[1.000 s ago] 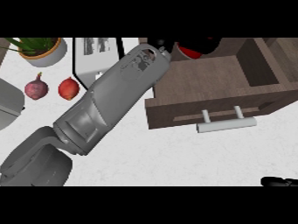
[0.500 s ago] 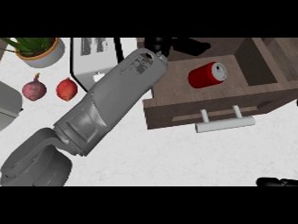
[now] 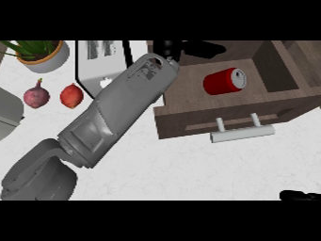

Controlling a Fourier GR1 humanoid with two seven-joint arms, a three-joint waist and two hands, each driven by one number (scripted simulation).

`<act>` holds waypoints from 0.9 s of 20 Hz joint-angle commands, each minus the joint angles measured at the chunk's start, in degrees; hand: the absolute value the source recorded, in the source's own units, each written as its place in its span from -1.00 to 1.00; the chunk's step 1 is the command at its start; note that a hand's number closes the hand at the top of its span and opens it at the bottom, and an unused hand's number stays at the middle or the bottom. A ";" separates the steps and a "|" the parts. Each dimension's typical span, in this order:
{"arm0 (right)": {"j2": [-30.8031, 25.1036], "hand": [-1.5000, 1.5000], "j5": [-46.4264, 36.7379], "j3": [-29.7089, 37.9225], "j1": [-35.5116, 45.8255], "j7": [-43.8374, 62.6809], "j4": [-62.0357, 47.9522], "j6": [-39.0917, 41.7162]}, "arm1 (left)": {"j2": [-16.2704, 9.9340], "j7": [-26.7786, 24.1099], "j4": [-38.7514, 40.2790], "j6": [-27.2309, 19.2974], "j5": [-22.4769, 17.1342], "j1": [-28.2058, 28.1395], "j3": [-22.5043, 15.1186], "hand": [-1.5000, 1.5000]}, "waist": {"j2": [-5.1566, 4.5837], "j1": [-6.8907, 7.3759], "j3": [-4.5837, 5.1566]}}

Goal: Pick up the can, place it into the drawer and close the drawer

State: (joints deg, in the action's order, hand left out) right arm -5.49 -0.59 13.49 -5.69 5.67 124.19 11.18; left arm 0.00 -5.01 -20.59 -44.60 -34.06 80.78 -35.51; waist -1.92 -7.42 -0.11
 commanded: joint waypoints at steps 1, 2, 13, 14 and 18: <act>-3.56 -1.00 -5.75 -0.14 1.73 -1.80 1.77 0.36 | 0.00 -0.86 -1.10 0.21 -2.29 -0.28 0.75 -1.00 | 0.02 0.27 0.05; -2.54 -1.00 -7.94 -1.71 1.19 -3.85 0.46 0.02 | 0.00 0.28 -0.14 0.18 -2.76 1.04 1.11 -1.00 | -0.01 0.63 0.00; -8.47 -1.00 -24.63 -6.64 5.15 -3.05 2.45 -0.53 | 0.00 -4.30 -5.64 -2.90 -6.71 -1.41 0.13 -1.00 | 0.95 3.85 0.11; -9.04 -1.00 -26.97 -8.13 4.76 -3.90 3.18 -0.36 | 0.00 -3.45 -3.10 -4.62 -6.47 3.09 1.15 -1.00 | 0.69 2.96 0.08; -11.53 -1.00 -36.47 -10.71 6.36 -5.55 -3.01 -1.65 | 0.00 -2.55 -4.00 -3.43 -6.90 1.88 0.70 -1.00 | 1.15 5.19 0.08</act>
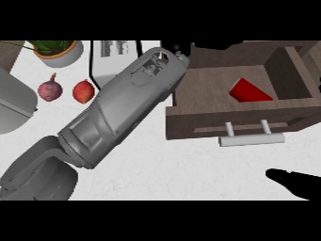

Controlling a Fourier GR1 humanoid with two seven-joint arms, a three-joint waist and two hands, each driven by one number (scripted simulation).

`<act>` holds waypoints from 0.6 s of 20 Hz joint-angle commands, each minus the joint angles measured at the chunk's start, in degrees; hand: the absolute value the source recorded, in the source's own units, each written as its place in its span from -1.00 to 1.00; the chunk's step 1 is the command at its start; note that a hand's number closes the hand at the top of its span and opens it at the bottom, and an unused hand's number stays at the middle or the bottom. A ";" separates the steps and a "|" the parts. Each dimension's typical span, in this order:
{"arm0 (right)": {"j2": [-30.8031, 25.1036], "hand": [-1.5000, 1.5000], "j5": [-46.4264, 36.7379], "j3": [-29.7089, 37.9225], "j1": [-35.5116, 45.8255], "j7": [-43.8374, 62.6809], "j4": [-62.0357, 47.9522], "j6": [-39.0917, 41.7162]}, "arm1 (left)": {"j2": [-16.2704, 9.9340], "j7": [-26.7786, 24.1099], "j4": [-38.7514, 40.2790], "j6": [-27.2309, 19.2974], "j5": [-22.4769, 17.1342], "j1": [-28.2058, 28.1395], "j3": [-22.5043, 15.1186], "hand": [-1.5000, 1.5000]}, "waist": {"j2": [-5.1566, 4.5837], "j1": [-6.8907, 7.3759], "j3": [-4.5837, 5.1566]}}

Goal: Pick up the can, place it into the drawer and close the drawer

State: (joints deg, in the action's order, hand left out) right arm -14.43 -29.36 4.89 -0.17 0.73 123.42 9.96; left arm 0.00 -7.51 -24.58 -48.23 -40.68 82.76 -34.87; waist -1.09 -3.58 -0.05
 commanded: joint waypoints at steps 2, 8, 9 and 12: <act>-1.36 -1.00 -13.85 -6.07 3.66 0.95 -5.45 -2.62 | 0.00 -0.29 0.74 0.95 -0.09 0.85 0.39 -1.00 | 0.22 2.02 0.04; -0.27 -1.00 -25.65 -12.17 4.46 0.99 -13.81 -6.49 | 0.00 5.00 -3.26 -1.65 1.12 0.87 -0.75 -1.00 | 1.16 3.70 0.04; -0.32 -1.00 -26.10 -10.23 6.29 -0.64 -19.07 -8.90 | -1.55 4.74 -3.09 0.36 1.36 0.72 0.36 -1.00 | 1.06 4.33 0.03; -0.90 -1.00 -27.35 -8.88 4.79 -4.36 -24.85 -13.03 | -3.31 4.97 -6.82 -0.91 2.87 -2.46 -0.04 -1.00 | 1.29 4.62 0.01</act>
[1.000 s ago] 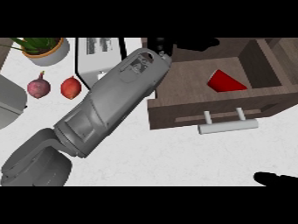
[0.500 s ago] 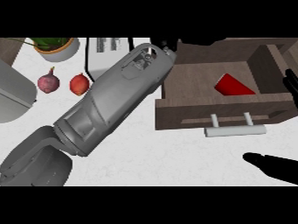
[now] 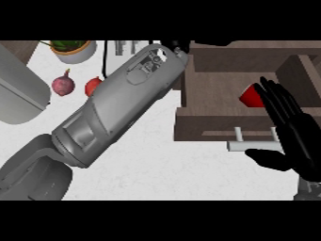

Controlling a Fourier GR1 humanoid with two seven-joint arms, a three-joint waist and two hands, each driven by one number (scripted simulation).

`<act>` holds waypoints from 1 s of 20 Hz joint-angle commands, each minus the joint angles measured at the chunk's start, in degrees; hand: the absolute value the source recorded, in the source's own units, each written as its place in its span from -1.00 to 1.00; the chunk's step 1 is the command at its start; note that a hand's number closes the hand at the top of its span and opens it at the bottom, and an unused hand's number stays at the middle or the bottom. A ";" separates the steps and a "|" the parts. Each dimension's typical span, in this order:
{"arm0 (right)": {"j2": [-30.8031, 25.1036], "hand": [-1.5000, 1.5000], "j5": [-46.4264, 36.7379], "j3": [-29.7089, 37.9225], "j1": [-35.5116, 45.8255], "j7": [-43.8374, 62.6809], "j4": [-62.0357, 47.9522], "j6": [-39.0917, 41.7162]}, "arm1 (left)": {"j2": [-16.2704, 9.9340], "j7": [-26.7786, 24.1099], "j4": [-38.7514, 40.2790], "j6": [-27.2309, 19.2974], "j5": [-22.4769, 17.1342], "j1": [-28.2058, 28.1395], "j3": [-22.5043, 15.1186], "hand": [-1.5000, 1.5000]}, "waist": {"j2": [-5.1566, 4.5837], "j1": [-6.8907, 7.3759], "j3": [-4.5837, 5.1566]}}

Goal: Pick up the can, place it into the drawer and close the drawer

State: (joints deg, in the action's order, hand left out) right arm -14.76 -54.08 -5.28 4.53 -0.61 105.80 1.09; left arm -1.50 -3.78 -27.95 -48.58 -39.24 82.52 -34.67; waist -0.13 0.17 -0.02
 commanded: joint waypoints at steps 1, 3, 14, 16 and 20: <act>3.45 -1.00 -5.95 -1.60 3.92 0.92 -9.10 -5.86 | -3.85 4.26 -3.39 1.25 1.75 -0.98 -0.73 -1.00 | 0.32 1.29 0.00; 3.15 -1.00 -3.81 1.19 6.53 -1.07 -12.93 -6.91 | -3.89 6.09 -6.03 0.61 2.93 -1.00 -0.79 -1.00 | 0.30 0.91 -0.02; 6.91 -1.00 -10.05 3.78 14.79 -4.18 -36.43 -20.74 | -16.05 14.28 -20.57 2.89 5.42 -7.51 -1.85 -1.00 | 0.33 2.89 -0.03; 5.95 -1.00 -9.45 5.86 16.70 -6.49 -41.71 -23.27 | -15.91 12.99 -20.81 2.74 5.76 -9.79 -1.73 -1.00 | -0.13 2.84 -0.07; 7.19 -1.00 -13.93 5.68 19.87 -4.36 -47.22 -26.34 | -19.04 17.57 -25.28 2.73 6.02 -10.18 -1.91 -1.00 | 0.02 3.10 -0.07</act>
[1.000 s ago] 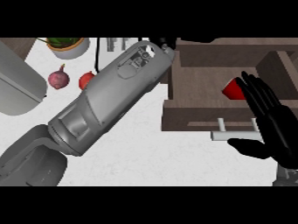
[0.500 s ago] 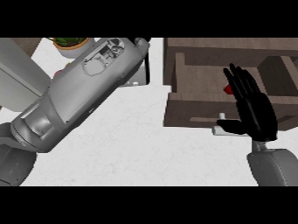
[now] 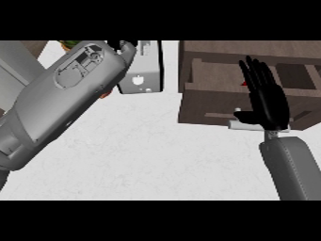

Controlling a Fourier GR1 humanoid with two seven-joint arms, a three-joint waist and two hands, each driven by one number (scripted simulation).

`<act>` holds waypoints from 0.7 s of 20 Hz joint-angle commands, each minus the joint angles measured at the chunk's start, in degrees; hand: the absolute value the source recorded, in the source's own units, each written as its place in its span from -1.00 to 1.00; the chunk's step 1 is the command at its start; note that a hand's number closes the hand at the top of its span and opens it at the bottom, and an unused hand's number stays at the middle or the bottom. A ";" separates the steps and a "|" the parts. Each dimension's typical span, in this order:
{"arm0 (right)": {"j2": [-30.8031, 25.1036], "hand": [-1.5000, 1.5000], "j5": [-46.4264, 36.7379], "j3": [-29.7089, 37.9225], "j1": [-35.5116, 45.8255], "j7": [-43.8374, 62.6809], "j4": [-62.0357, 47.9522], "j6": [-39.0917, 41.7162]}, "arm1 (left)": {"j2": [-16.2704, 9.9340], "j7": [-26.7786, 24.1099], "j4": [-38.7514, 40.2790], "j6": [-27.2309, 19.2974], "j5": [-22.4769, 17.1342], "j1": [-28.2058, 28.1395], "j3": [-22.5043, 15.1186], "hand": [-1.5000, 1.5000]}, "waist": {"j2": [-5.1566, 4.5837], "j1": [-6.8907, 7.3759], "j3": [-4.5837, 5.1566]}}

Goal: Pick up the can, place it into the drawer and close the drawer

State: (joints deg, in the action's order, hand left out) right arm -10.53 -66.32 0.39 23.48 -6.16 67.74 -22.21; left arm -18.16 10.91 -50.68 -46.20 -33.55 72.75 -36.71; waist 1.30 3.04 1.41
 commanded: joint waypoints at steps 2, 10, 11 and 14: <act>2.93 -1.00 -3.09 1.69 4.65 2.10 -12.94 -6.02 | -3.22 2.58 -4.93 0.80 0.39 -2.29 0.08 -1.00 | -1.55 1.07 -1.50; 2.93 -1.00 -3.49 6.48 17.34 1.27 -26.54 -13.79 | -6.34 2.91 -10.67 1.03 1.23 -9.45 0.40 -1.00 | -2.16 1.46 -1.52; 1.98 -1.00 -3.49 7.32 18.59 0.51 -29.50 -14.58 | -6.99 4.95 -11.49 1.11 1.55 -6.97 0.53 -1.00 | -2.17 1.45 -1.56; 2.18 -1.00 -4.22 8.78 22.94 2.17 -34.23 -16.55 | -8.99 4.38 -15.87 2.02 1.72 -12.51 0.13 -1.00 | -2.04 2.01 -1.51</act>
State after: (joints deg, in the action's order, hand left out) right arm -10.09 -70.35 7.69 41.82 -5.27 41.07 -36.18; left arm -25.33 14.97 -62.33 -44.63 -32.21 64.04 -36.37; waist 0.02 4.12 0.63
